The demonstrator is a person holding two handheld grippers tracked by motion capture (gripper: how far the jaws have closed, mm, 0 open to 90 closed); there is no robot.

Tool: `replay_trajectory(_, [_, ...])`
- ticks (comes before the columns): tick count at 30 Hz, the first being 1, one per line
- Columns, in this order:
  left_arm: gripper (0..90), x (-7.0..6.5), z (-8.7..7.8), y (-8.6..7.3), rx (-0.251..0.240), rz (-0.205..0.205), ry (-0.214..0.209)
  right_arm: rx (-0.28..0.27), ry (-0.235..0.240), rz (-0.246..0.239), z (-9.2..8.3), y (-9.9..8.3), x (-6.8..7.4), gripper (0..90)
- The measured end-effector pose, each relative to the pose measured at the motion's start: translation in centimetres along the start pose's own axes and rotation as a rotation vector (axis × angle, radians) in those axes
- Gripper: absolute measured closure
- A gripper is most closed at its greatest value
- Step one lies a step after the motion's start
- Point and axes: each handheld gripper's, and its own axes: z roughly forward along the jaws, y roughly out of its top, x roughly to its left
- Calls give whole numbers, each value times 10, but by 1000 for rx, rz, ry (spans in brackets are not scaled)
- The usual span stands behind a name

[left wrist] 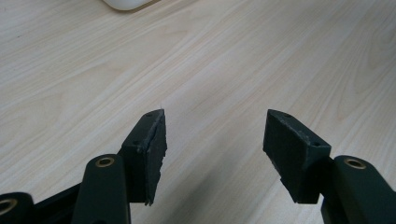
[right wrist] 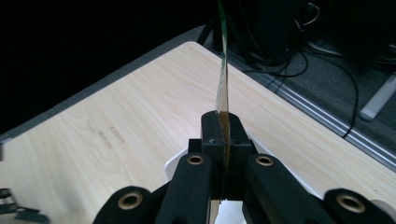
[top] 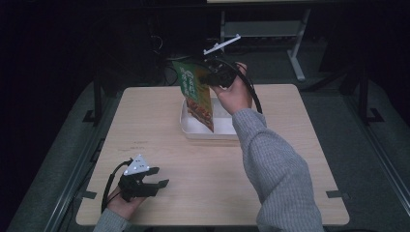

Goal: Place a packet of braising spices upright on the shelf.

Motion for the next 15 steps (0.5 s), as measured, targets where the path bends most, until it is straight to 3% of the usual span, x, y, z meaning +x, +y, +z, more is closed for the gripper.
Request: replay_trajectory(15, [392,-1,0,0,-5,1,0,-22,-36,5,21,-15,-6,900])
